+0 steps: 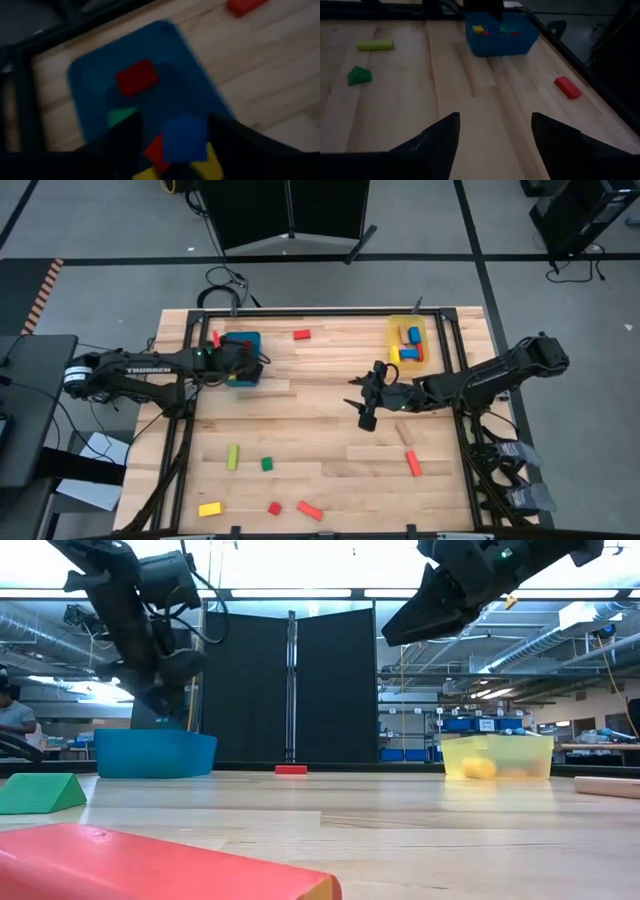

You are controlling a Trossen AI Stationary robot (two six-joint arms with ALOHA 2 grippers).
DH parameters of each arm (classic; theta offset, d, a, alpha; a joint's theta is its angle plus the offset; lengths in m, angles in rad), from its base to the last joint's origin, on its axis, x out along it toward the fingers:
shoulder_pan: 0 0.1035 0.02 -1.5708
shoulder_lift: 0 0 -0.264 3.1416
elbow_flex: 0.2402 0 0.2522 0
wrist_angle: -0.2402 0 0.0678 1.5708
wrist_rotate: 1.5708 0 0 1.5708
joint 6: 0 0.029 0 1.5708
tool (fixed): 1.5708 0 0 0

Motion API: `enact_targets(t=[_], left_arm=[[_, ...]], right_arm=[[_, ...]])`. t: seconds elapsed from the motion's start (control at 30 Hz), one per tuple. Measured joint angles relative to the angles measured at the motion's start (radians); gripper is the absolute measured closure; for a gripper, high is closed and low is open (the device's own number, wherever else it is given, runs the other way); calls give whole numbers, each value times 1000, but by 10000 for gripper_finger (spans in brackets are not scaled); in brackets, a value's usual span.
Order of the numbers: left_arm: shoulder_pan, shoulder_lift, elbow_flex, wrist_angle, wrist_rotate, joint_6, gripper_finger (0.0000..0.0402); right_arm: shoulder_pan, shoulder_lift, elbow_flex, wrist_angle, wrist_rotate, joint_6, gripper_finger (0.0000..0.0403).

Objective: Sort blocks by size
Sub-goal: Put the small blue block into the blue bin, then put the large light brown block into the yellow bin

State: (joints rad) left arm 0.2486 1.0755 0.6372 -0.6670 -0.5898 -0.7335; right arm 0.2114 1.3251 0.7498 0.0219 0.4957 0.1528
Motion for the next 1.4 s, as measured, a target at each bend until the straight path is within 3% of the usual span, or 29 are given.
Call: enact_targets(t=[0.1,0.2,0.47,0.7,0.97,1.4], left_arm=[[0,0,0,78,9,51,112],[-19,-1,0,152,16,103,88],[-212,-2,0,305,23,130,100],[-414,-2,0,469,18,128,119],[-555,-2,0,534,-83,128,122],[-629,-2,0,547,-119,120,122]], right_arm=[[10,-6,0,-2,0,-3,147],[22,-11,0,2,0,-19,146],[47,-10,0,-171,-12,45,151],[49,-10,0,-545,-214,342,150],[89,-10,0,-942,-267,725,151],[184,-5,-3,-908,-308,918,133]])
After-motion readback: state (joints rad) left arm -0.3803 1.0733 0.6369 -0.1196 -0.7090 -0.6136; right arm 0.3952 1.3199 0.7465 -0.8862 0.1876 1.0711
